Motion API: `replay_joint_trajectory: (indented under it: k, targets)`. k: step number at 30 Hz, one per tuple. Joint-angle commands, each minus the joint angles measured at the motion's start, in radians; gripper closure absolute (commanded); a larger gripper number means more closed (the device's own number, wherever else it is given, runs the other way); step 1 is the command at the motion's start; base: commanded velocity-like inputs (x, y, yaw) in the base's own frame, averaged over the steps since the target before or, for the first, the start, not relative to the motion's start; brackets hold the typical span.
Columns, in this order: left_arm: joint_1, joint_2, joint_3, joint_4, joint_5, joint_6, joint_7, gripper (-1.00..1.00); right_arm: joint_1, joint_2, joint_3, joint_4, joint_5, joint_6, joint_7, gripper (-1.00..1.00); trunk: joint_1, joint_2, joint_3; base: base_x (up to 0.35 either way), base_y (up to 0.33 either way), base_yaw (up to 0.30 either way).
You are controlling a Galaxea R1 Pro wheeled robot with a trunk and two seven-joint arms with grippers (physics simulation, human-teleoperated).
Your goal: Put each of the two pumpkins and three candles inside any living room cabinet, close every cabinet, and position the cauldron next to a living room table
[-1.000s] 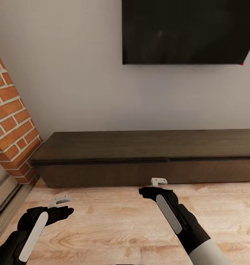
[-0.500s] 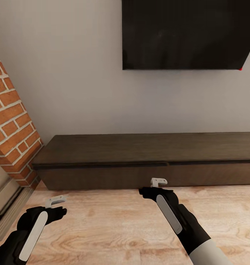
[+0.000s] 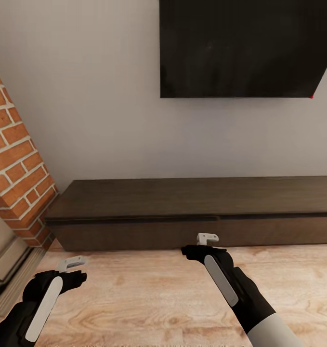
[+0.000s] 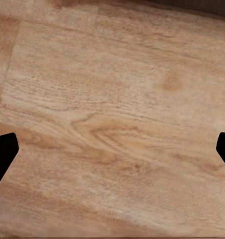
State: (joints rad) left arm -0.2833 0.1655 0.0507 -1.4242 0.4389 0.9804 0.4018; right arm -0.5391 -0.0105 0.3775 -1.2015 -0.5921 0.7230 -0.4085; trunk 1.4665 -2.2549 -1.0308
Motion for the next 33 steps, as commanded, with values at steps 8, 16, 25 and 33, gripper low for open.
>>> replay_joint_trajectory:
  k: [8, 16, 25, 33]
  targets:
    - [0.0, 0.0, 0.0, -0.001, 0.015, 0.003, 0.008, -1.0, -0.001, 0.003, 0.003, -0.001, -0.011, 0.001, -0.01, -1.0, -0.031, 0.056, 0.024, -0.166, 0.0, 0.0]
    - [0.0, -0.001, -0.001, -0.001, 0.018, 0.003, 0.008, -1.0, -0.001, 0.004, 0.003, -0.001, -0.012, 0.001, -0.009, -1.0, -0.062, 0.112, 0.049, -0.067, 0.0, 0.0]
    - [0.0, -0.001, -0.002, -0.001, 0.02, 0.003, 0.008, -1.0, -0.001, 0.004, 0.003, -0.001, -0.012, 0.001, -0.01, -1.0, -0.096, 0.175, 0.078, -0.003, 0.0, 0.0]
    - [0.0, 0.0, -0.002, -0.001, 0.022, 0.003, 0.006, -1.0, -0.001, 0.004, 0.003, 0.064, -0.012, -0.013, -0.008, -1.0, -0.127, 0.231, 0.103, 0.0, 0.0, 0.0]
